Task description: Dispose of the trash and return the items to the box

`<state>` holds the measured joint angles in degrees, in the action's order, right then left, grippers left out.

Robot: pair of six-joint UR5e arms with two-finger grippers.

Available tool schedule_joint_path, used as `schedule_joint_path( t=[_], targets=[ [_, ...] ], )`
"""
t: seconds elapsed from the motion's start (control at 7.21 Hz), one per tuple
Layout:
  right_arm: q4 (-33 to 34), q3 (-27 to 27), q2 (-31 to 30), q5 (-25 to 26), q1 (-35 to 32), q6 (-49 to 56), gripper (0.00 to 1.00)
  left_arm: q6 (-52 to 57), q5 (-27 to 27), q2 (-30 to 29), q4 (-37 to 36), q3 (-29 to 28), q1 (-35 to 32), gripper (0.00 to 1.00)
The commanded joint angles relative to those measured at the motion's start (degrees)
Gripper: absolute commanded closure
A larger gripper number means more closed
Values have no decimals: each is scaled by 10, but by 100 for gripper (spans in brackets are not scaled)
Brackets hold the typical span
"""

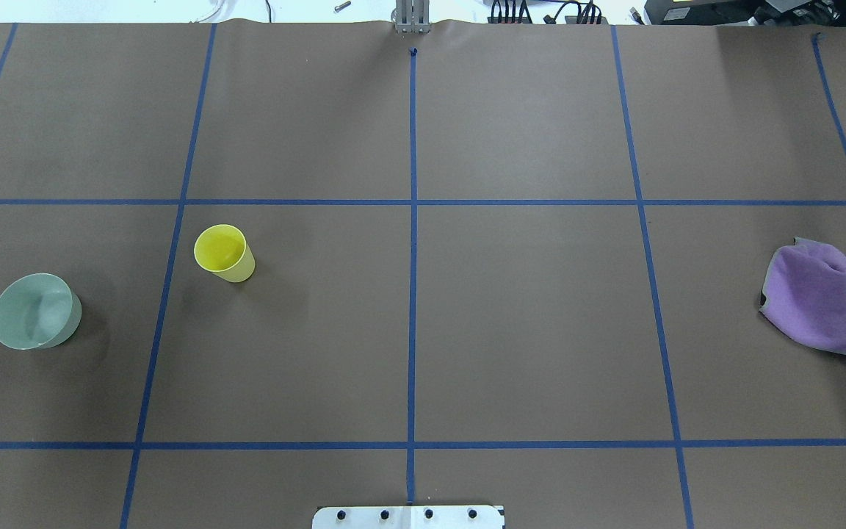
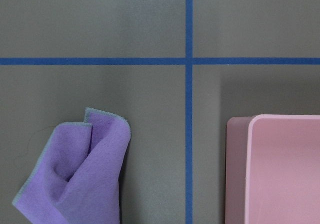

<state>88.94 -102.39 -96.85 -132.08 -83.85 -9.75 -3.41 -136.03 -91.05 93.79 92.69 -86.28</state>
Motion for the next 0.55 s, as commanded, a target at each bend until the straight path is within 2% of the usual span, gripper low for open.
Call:
schedule_joint_path(
  t=[0.0,0.42],
  targets=[
    [0,-1,0,0,0,0,0,-1,0,2,11,5,0,2],
    [0,-1,1,0,0,-1,0,0,0,2,13,-9,1,2]
  ],
)
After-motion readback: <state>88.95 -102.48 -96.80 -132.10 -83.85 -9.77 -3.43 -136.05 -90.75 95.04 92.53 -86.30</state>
